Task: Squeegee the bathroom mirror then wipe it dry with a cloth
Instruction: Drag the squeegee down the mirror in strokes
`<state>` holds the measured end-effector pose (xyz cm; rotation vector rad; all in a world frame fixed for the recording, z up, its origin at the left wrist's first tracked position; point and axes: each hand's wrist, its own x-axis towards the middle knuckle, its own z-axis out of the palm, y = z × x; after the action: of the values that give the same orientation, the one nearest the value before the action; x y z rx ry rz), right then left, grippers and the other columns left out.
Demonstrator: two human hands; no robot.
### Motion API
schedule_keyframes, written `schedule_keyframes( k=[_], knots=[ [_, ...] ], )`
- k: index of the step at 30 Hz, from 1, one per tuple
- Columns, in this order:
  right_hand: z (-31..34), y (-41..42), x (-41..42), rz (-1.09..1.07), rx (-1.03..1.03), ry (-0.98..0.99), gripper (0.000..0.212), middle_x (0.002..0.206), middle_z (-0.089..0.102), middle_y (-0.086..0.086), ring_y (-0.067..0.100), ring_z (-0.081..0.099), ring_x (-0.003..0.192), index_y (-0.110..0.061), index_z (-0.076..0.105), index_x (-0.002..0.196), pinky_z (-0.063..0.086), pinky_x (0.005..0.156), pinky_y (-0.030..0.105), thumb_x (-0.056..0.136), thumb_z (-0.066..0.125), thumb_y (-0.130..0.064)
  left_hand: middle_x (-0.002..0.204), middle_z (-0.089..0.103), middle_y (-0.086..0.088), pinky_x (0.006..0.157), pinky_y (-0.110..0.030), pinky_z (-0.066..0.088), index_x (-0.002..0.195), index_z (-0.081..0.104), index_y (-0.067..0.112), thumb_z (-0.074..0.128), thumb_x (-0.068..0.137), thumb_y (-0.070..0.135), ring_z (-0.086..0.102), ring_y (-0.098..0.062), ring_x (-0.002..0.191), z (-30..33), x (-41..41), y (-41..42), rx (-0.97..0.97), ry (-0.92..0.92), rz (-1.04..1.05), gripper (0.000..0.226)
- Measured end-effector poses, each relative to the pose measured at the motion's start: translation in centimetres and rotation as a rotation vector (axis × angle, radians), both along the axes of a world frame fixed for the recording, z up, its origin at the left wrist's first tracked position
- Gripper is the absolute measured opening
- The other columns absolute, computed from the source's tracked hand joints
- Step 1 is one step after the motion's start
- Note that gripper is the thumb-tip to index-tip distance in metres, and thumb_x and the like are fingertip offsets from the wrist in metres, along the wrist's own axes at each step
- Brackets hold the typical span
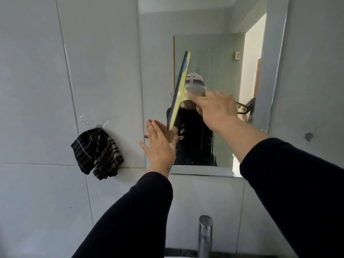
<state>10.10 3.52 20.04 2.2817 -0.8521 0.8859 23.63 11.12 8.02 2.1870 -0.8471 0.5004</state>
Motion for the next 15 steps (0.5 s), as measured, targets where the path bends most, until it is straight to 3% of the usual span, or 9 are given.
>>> schedule_keyframes(
  k=[8, 15],
  knots=[
    [-1.4, -4.8, -5.3, -0.003, -0.023, 0.012, 0.061, 0.109, 0.054, 0.001, 0.023, 0.051, 0.098, -0.057, 0.008, 0.145, 0.031, 0.071, 0.035, 0.101, 0.038, -0.027, 0.159, -0.023, -0.004, 0.115, -0.058, -0.003, 0.149, -0.021, 0.009, 0.059, 0.09, 0.043, -0.014, -0.021, 0.148, 0.8, -6.4, -4.6, 0.022, -0.035, -0.026, 0.105],
    [-2.7, -7.2, -9.9, -0.033, 0.054, -0.006, 0.065, 0.12, 0.053, 0.004, 0.025, 0.049, 0.11, -0.055, 0.007, 0.146, 0.037, 0.084, 0.038, 0.101, 0.038, -0.021, 0.159, -0.023, -0.004, 0.115, -0.059, 0.0, 0.149, -0.018, 0.009, 0.06, 0.089, 0.042, -0.012, -0.021, 0.149, 1.1, -11.3, -7.6, 0.093, -0.107, -0.091, 0.104]
  ],
)
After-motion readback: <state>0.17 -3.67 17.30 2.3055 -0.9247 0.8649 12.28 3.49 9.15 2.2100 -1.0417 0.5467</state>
